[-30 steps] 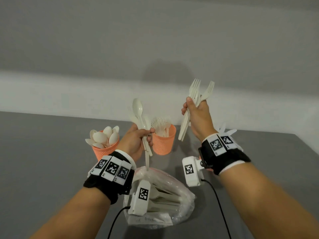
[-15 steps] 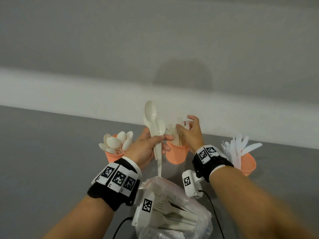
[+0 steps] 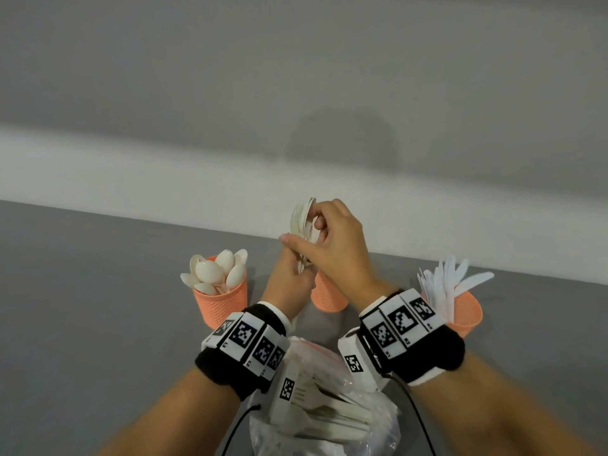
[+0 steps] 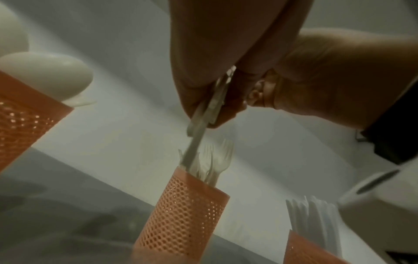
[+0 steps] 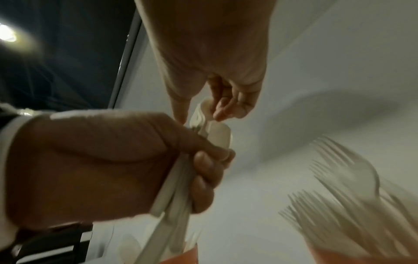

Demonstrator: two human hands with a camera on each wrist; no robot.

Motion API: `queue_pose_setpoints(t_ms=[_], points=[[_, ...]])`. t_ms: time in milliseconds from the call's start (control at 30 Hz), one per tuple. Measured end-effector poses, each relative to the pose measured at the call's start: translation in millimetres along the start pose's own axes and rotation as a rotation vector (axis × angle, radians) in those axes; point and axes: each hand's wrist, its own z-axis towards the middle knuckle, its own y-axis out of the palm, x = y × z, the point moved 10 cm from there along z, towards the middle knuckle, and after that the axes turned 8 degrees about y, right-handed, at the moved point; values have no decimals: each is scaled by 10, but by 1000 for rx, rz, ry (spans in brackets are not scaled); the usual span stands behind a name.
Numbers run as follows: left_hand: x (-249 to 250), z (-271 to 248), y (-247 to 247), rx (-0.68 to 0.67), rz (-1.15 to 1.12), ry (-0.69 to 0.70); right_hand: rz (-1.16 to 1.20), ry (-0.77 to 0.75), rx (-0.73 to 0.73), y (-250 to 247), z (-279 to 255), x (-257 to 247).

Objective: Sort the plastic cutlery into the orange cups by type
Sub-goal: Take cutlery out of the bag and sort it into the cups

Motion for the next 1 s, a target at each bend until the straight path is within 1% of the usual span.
queue_pose_setpoints(t_ms=[100,167,267,333,433,533,567,633,667,733,800,867,900,1000], points=[[100,-37,22,-8,-5,79,-13,64,21,22,-64,50],[186,-64,-10,10,-47,132,38,98,-7,35,-85,70],[112,-31,-70,25,-20,120,170,198,-69,32,-86,159],[45,-8,-67,16,18,140,182,201,-75,3,-90,165],[41,-4,-47,23,41,172,173,181,-8,-79,-89,125],[36,-4,-22,34,220,197,135,217,73,-160,-62,133],[30,-7,-30,43,280,188,115,227,82,-169,-50,143],[49,-23,-30,48,313,191,69,243,60,-166,-26,160],[65,-33,-19,36,288,186,53,258,38,-159,-14,182],[57,-39,-25,13,204,129,85,307,-1,-161,6,261],[-28,-16,-68,-2,112,29,178,367,-25,-179,19,346],[-115,19,-117,7,-12,-42,264,420,-63,-180,10,416],[-136,30,-126,12,-59,-51,306,442,-101,-155,-2,441],[-63,11,-77,7,-94,-8,440,502,-236,-19,-89,457]])
